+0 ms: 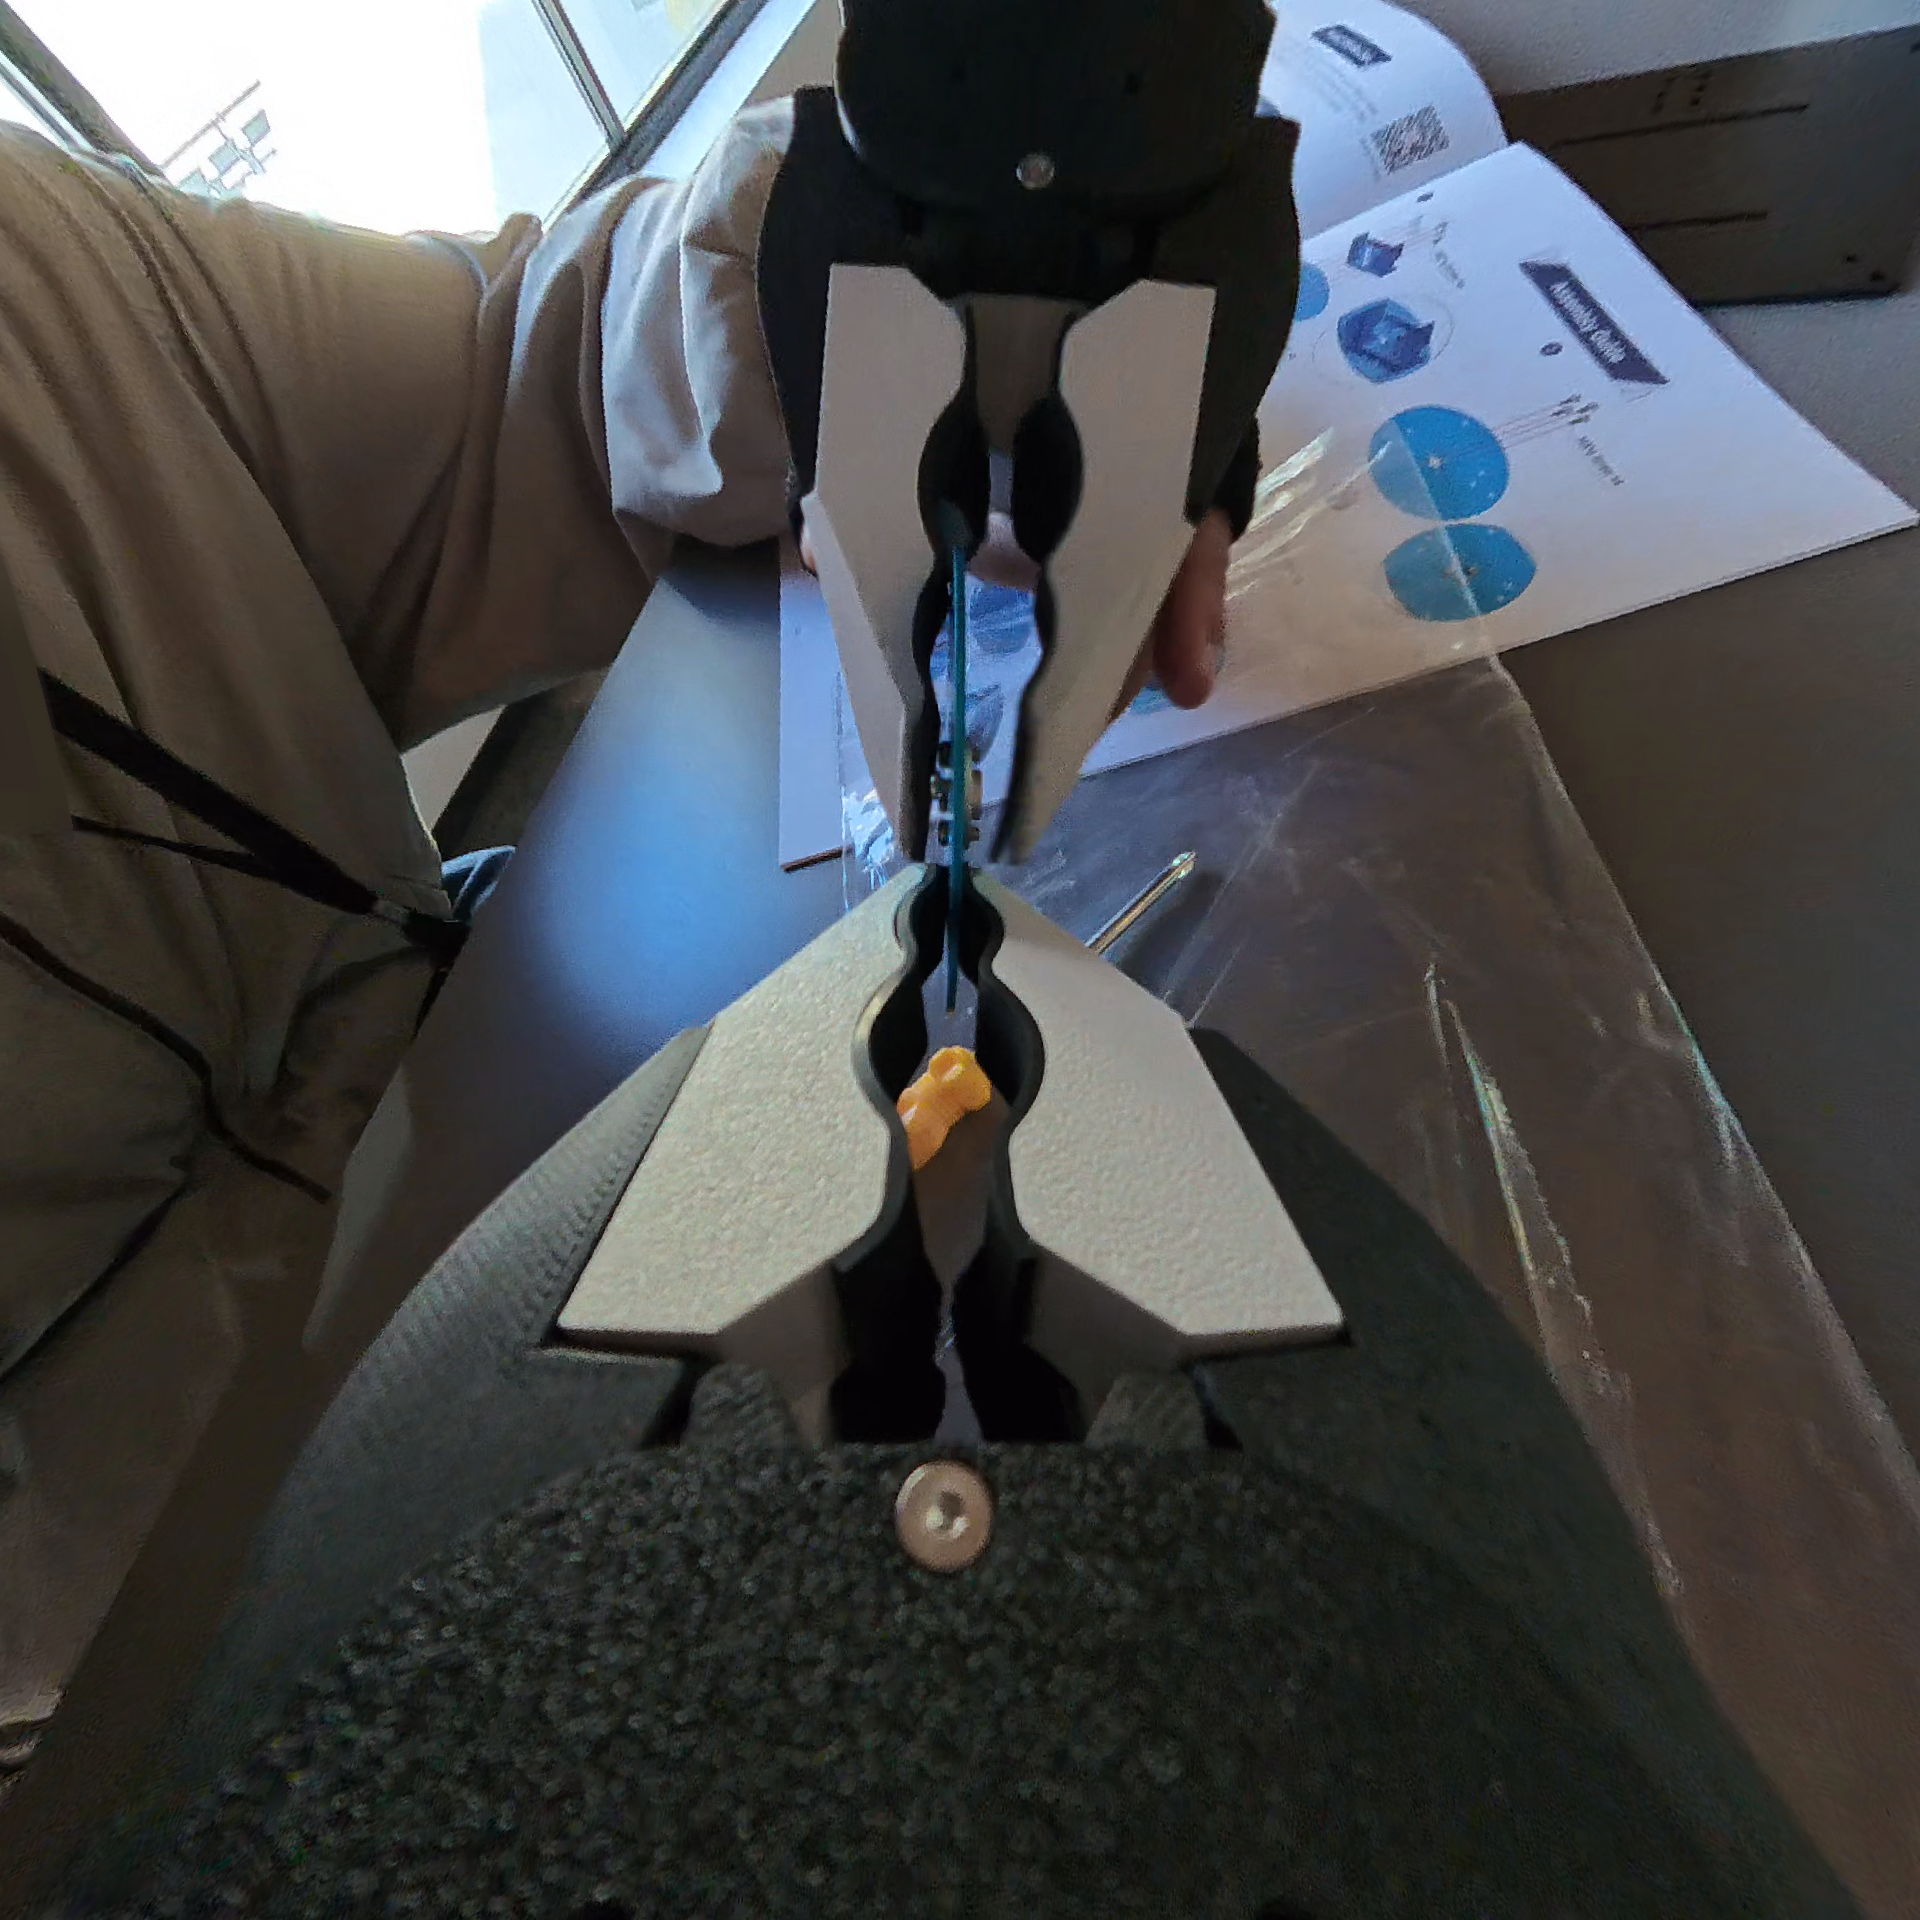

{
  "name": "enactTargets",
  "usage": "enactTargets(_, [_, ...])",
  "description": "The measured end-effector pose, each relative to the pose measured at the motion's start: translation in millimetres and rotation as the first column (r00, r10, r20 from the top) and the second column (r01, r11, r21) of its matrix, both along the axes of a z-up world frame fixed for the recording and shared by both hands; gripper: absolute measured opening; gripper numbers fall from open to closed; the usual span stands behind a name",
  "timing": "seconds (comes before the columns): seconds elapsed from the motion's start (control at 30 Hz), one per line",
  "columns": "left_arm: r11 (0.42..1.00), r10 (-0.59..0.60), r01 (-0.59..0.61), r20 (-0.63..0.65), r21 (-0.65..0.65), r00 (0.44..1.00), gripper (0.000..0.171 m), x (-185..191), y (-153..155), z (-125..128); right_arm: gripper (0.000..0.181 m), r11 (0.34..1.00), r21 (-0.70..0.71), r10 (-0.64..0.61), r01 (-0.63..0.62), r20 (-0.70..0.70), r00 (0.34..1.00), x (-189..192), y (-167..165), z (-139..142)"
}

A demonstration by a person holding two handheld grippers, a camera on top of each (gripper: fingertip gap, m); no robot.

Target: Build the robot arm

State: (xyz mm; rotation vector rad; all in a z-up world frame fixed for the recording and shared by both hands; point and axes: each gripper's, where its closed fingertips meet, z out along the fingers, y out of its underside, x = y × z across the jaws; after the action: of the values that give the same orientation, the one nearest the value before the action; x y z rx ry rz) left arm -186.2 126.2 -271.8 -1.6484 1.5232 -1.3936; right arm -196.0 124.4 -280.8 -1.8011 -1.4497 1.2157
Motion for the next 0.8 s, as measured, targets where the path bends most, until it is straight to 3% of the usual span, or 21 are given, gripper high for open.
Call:
enactTargets(0.37, [0.999,-0.007,0.007,0.002,0.031,1.000,0.008,-3,0,0,0.000,1.000,-0.025,-0.001,0.000,-0.046,0.999,3,3,7])
enactTargets(0.5, [0.999,0.007,-0.005,0.046,-0.038,0.999,0.008,1,0,5,0.000,1.000,-0.026,0.003,-0.004,-0.049,0.999,4,2,11])
enactTargets(0.63, [0.988,0.112,-0.090,0.179,-0.124,0.978,0.007,4,13,30,0.000,0.997,-0.048,-0.070,0.062,-0.195,0.978,6,17,38])
enactTargets(0.8, [0.968,0.244,-0.252,0.230,0.003,0.942,0.007,-6,41,37,0.006,0.968,0.004,-0.245,0.251,-0.206,0.947,6,42,42])
